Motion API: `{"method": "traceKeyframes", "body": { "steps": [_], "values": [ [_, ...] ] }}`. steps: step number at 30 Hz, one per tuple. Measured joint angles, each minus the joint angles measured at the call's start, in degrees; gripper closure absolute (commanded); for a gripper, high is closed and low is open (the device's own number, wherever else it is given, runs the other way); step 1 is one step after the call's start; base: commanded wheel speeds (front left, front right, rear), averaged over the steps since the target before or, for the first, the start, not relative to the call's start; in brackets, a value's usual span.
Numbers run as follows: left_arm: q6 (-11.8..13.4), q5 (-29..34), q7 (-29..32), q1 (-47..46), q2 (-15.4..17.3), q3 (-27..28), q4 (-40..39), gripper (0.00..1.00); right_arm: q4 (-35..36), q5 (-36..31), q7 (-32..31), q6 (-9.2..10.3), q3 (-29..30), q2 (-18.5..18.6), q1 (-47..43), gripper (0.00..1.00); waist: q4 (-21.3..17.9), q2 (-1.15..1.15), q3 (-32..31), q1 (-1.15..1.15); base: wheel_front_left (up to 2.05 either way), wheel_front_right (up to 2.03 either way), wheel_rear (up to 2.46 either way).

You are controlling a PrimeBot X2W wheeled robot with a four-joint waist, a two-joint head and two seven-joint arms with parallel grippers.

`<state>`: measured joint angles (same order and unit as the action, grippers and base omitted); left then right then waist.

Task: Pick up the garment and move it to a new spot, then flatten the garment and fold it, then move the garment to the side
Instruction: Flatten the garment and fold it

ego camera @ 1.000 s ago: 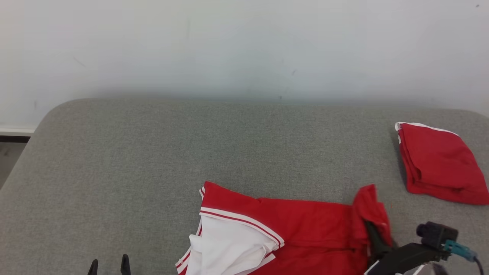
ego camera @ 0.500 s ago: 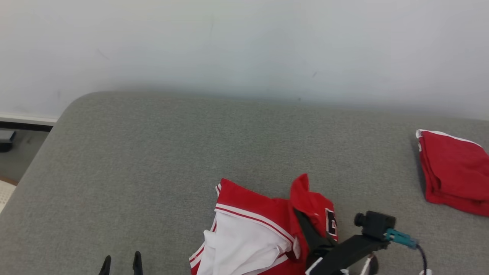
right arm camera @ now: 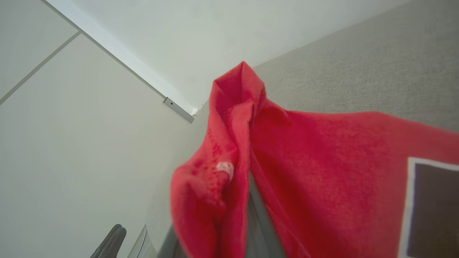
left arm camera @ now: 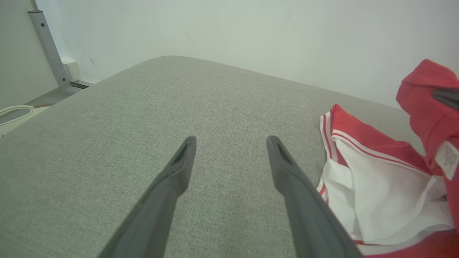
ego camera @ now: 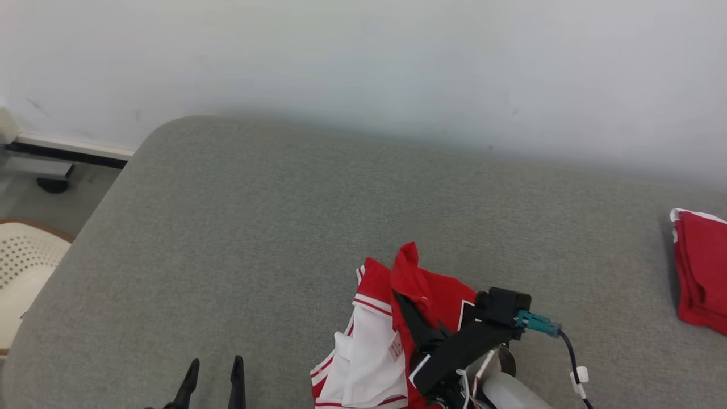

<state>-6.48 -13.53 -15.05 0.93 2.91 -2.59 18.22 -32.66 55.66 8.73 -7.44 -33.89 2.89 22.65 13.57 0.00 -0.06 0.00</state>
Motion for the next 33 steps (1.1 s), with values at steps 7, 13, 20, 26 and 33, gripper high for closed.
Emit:
{"method": "traceKeyframes", "body": {
  "steps": [7, 13, 20, 26, 33],
  "values": [
    [0.4, -0.3, 0.0, -1.2, 0.0, -1.8, 0.7, 0.0, -9.1, 5.6, 3.8, -0.01, -7.6, 0.0, 5.5, 1.0, 2.7, 0.0, 0.8, 0.0, 0.0, 0.0, 0.0],
    [0.7, -0.4, 0.0, -1.2, 0.0, -1.8, 1.0, 0.0, -13.7, 10.2, 5.5, -0.01, -11.6, 0.0, 8.0, 0.0, 3.3, 0.0, 1.2, 0.0, 0.0, 0.0, 0.0],
    [0.9, -0.4, 0.0, -0.9, 0.0, -0.7, 1.0, 0.0, -13.0, 11.6, 6.2, -0.01, -12.4, -0.1, 10.8, 0.0, 1.9, 0.0, 0.8, 0.0, 0.0, 0.0, 0.0],
    [1.1, -0.3, 0.0, -0.1, 0.0, 0.6, 0.1, 0.0, -8.5, 0.1, 6.3, -0.01, -1.5, 0.3, 10.5, 0.0, 0.3, 0.0, 0.5, 0.0, 0.0, 0.0, 0.0],
    [1.2, 0.2, 0.0, 0.6, 0.0, 2.6, -1.2, 0.0, 3.0, -15.9, 6.4, -0.01, 13.8, 3.5, 0.2, 0.0, -1.4, 0.0, 0.6, 0.0, 0.0, 0.0, 0.0]
  ]
}}
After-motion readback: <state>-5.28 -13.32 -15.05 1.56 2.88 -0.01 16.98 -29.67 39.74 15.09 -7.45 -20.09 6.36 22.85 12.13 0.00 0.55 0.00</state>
